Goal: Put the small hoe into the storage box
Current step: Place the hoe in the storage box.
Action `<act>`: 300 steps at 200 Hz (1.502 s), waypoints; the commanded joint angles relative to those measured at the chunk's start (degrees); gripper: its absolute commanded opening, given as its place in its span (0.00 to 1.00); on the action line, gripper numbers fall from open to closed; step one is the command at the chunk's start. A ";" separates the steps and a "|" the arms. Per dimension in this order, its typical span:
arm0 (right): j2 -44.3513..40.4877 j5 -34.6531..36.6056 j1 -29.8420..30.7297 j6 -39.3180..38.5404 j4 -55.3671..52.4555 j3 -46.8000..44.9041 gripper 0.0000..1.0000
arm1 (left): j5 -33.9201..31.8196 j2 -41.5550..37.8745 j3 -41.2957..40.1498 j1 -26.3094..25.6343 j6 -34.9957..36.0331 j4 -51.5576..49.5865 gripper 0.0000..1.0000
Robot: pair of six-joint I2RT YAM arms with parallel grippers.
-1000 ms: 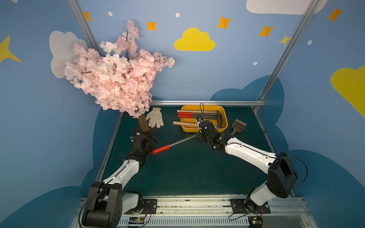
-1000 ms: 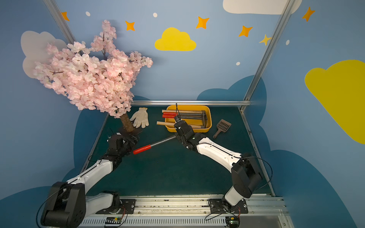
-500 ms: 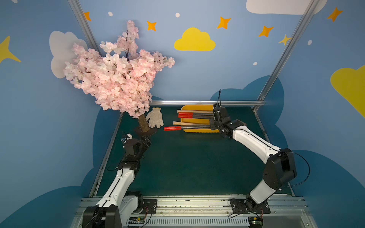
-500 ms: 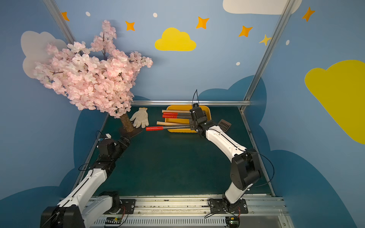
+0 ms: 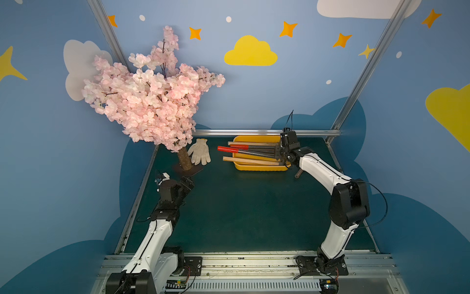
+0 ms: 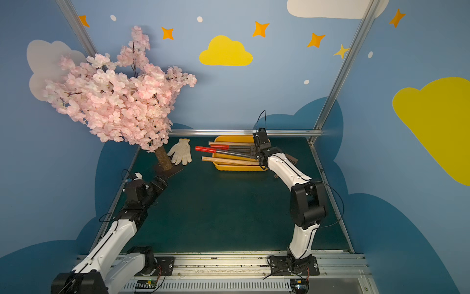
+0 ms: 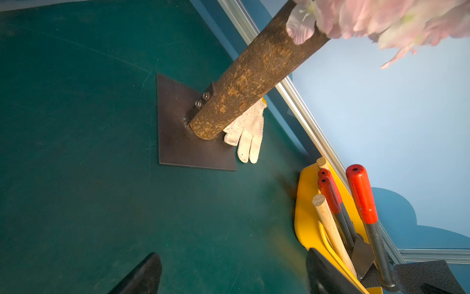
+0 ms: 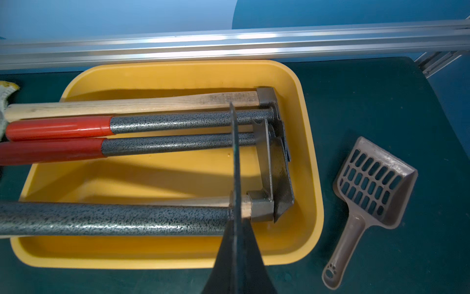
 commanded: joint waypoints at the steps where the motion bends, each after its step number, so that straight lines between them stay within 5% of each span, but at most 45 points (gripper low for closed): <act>1: 1.79 -4.24 -1.21 0.30 7.33 3.22 0.00 | 0.50 -1.33 0.80 0.47 1.68 -2.47 0.89; 116: 7.98 -9.11 -5.08 -9.90 7.48 6.61 0.00 | 1.40 -1.94 1.56 2.40 2.52 -3.73 0.89; 300: 11.70 -5.15 -5.08 -12.52 7.58 5.00 0.04 | 0.76 -2.74 1.46 2.51 2.79 -4.97 0.88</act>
